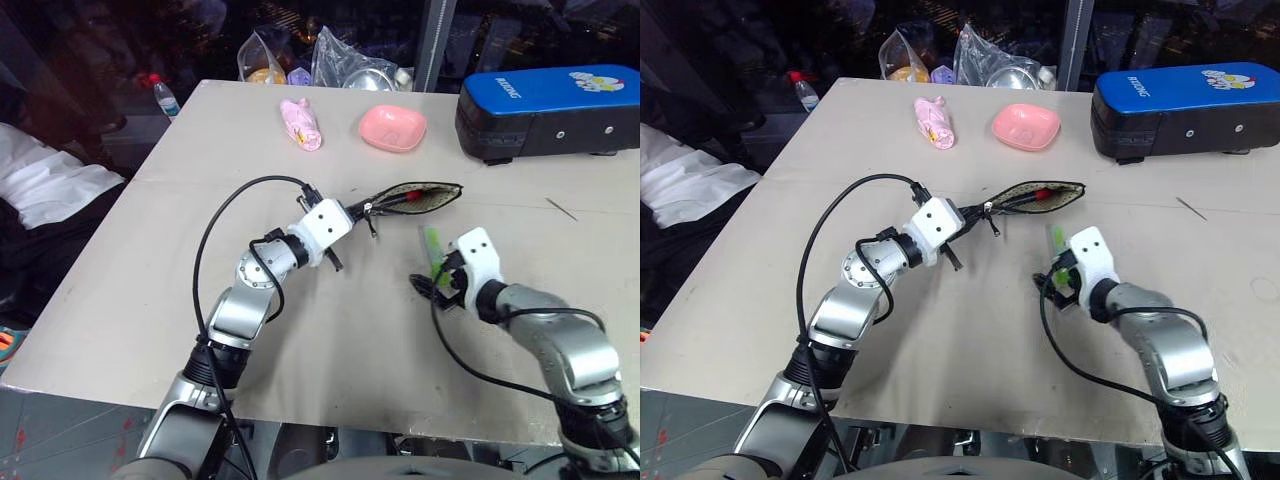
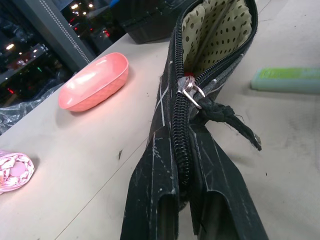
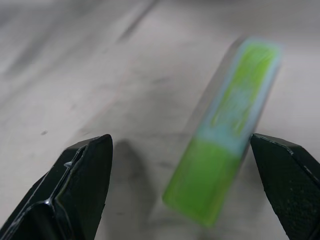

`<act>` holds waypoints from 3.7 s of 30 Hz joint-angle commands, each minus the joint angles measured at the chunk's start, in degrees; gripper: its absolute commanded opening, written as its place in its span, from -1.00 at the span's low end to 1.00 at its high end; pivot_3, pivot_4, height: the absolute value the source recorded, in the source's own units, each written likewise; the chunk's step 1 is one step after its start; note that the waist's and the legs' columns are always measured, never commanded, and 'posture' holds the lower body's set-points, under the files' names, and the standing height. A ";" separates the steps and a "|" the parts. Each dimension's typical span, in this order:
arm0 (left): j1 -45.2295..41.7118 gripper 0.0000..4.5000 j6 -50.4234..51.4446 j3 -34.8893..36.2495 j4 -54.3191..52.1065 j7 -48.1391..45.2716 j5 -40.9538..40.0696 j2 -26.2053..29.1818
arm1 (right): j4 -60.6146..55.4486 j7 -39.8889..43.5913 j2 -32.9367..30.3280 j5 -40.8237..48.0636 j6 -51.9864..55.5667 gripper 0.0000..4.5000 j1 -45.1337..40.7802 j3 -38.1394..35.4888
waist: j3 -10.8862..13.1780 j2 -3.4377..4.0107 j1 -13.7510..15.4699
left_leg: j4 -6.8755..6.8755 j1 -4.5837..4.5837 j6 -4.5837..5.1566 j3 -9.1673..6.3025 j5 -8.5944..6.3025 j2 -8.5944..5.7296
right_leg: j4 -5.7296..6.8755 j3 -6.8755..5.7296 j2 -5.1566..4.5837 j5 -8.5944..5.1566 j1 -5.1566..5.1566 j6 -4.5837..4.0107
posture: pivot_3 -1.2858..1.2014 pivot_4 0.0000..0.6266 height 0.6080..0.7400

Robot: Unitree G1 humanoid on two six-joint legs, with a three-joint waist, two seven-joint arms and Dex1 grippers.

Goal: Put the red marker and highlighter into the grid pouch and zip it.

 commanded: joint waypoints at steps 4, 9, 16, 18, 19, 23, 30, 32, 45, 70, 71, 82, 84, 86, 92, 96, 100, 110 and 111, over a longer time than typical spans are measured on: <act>-0.69 -1.00 -0.84 0.87 -1.23 0.33 -0.50 0.31 | -0.60 -4.25 0.01 -1.87 0.46 0.20 -1.87 -2.57 | 0.00 -0.01 -0.01 | 0.00 0.00 0.00 0.00 0.00 0.00 | 0.00 0.00 0.00 0.00 0.00 0.00 | 0.03 -0.52 0.77; -0.56 -1.00 -1.10 0.52 -1.04 0.42 -0.36 0.13 | -0.35 -3.34 -3.49 -1.52 1.64 -0.68 -4.30 -6.08 | 0.00 -0.01 0.00 | 0.00 0.00 0.00 0.00 0.00 0.00 | 0.00 0.00 0.01 0.00 0.00 0.00 | 0.03 -0.52 0.77; -1.01 -1.00 -1.52 0.26 -0.32 0.47 -0.30 -0.26 | 6.06 8.41 -23.41 -5.26 -15.48 -0.68 -4.34 -9.87 | 0.01 -0.02 0.07 | -0.03 -0.01 0.01 0.01 -0.01 -0.04 | -0.07 0.01 -0.01 0.00 0.00 0.01 | 0.03 -0.52 0.77; -1.16 -1.00 -1.75 0.05 0.01 0.33 -0.31 -0.39 | 9.36 12.67 -27.56 -6.79 -27.99 -0.68 -3.54 -10.44 | 0.01 -0.02 0.03 | -0.06 0.01 0.01 0.01 -0.01 -0.03 | -0.08 0.01 0.01 0.00 0.00 0.01 | 0.03 -0.52 0.77; -1.26 -1.00 -1.88 -0.05 0.20 0.25 -0.33 -0.47 | 10.93 15.14 -29.79 -7.92 -34.88 -0.68 -3.11 -10.25 | 0.01 -0.03 -0.08 | -0.07 0.02 0.01 0.01 -0.01 -0.02 | -0.08 0.02 0.03 -0.01 0.00 0.01 | 0.03 -0.52 0.77; -1.76 -1.00 -2.46 -0.30 1.09 0.07 -0.26 -0.85 | 13.58 24.30 -33.20 -6.52 -52.85 -0.68 -2.38 -10.34 | 0.02 -0.03 -0.22 | -0.10 0.05 0.00 0.04 0.00 0.01 | -0.08 0.06 0.10 -0.01 -0.01 0.02 | 0.03 -0.52 0.77; -1.98 -1.00 -4.08 -0.52 1.76 -0.79 -1.04 -1.64 | 17.90 26.44 -32.56 -15.18 -63.02 -0.68 -10.37 -2.90 | 0.03 -0.04 -0.06 | -0.02 0.05 0.00 0.07 0.00 0.01 | -0.06 0.07 0.05 0.00 0.00 0.02 | 0.03 -0.52 0.77; -2.02 -1.00 -4.58 -0.61 1.52 -1.29 -1.60 -2.00 | 20.24 25.83 -31.63 -18.08 -64.43 -0.68 -12.97 -0.79 | 0.03 -0.04 -0.01 | -0.02 0.05 0.00 0.08 0.01 0.01 | -0.06 0.07 0.04 0.00 0.00 0.02 | 0.03 -0.52 0.77; -2.43 -1.00 -6.11 -1.55 1.20 -3.72 -1.90 -1.60 | 32.36 29.94 -23.90 -29.78 -74.50 -0.68 -28.95 12.43 | 0.03 -0.03 -0.19 | 0.02 0.08 -0.04 0.17 0.03 0.05 | -0.05 0.09 0.05 -0.01 -0.01 0.02 | 0.03 -0.52 0.77; -1.06 -1.00 -2.54 3.05 4.68 -8.23 -15.97 -5.99 | -10.00 25.48 -17.98 25.64 6.05 0.98 -8.64 -15.46 | 0.03 -0.03 0.91 | 0.01 -0.02 0.00 -0.13 0.01 0.02 | -0.03 0.03 -0.33 0.01 0.05 -0.03 | 0.03 -0.52 0.77; -1.11 -1.00 -2.62 2.94 4.86 -8.35 -15.95 -6.00 | -10.78 23.85 -16.84 26.46 7.39 0.98 -8.11 -14.66 | 0.03 -0.03 0.87 | 0.01 -0.02 0.01 -0.13 0.00 0.02 | -0.03 0.02 -0.32 0.01 0.05 -0.04 | 0.03 -0.52 0.77; -0.39 -1.00 -2.97 1.65 4.34 -9.41 -14.86 -5.14 | -4.00 4.08 0.18 22.46 10.54 0.98 -10.52 -4.88 | -0.02 -0.11 0.37 | -0.01 -0.04 -0.01 -0.18 0.02 -0.01 | -0.04 -0.09 -0.02 0.01 0.04 -0.02 | 0.03 -0.52 0.77; -0.23 -1.00 -2.97 1.47 4.20 -9.40 -14.61 -5.09 | -2.09 2.79 1.21 21.10 8.88 0.98 -11.58 -4.39 | -0.02 -0.11 0.32 | -0.02 -0.05 -0.02 -0.17 0.02 -0.02 | -0.05 -0.14 -0.02 0.01 0.04 -0.02 | 0.03 -0.52 0.77; 0.08 -1.00 -3.34 1.12 4.13 -9.55 -13.94 -4.67 | -0.10 1.96 2.04 19.93 7.09 0.98 -12.91 -4.18 | -0.02 -0.11 0.25 | -0.02 -0.05 -0.02 -0.17 0.02 -0.02 | -0.05 -0.14 0.00 0.00 0.04 -0.02 | 0.03 -0.52 0.77; 0.66 -1.00 -4.91 0.05 4.41 -9.58 -12.20 -3.45 | 0.93 2.63 4.63 21.89 5.21 0.98 -14.34 -4.87 | -0.02 -0.11 -0.05 | -0.04 -0.04 -0.02 -0.18 0.02 0.00 | -0.04 -0.15 0.01 0.00 0.04 -0.02 | 0.03 -0.52 0.77; 0.84 -1.00 -5.96 -0.43 5.06 -9.49 -11.49 -3.32 | 0.69 2.69 5.79 23.16 4.92 0.98 -14.34 -5.11 | -0.02 -0.11 -0.03 | -0.04 -0.05 -0.02 -0.18 0.01 0.00 | -0.05 -0.15 0.00 0.00 0.04 -0.02 | 0.03 -0.52 0.77; 0.91 -1.00 -6.57 -0.70 5.46 -9.42 -11.00 -3.36 | 0.70 2.44 6.10 24.10 4.76 0.98 -14.52 -5.55 | -0.02 -0.11 -0.04 | -0.04 -0.04 -0.01 -0.18 0.01 0.00 | -0.05 -0.15 -0.01 0.00 0.04 -0.02 | 0.03 -0.52 0.77; 1.50 -1.00 -9.45 -1.63 6.85 -9.83 -9.14 -2.47 | 1.37 0.03 7.91 26.11 5.37 0.98 -14.55 -7.84 | -0.02 -0.11 -0.10 | -0.06 -0.04 0.00 -0.18 0.01 0.01 | -0.05 -0.15 -0.01 0.01 0.03 -0.02 | 0.03 -0.52 0.77; 1.54 -1.00 -9.54 -1.60 6.87 -9.84 -9.12 -2.43 | 1.34 -0.09 7.88 26.11 5.31 0.88 -14.52 -7.63 | -0.02 -0.11 -0.10 | -0.06 -0.04 0.00 -0.18 0.01 0.01 | -0.05 -0.15 -0.02 0.01 0.03 -0.02 | 0.03 -0.52 0.77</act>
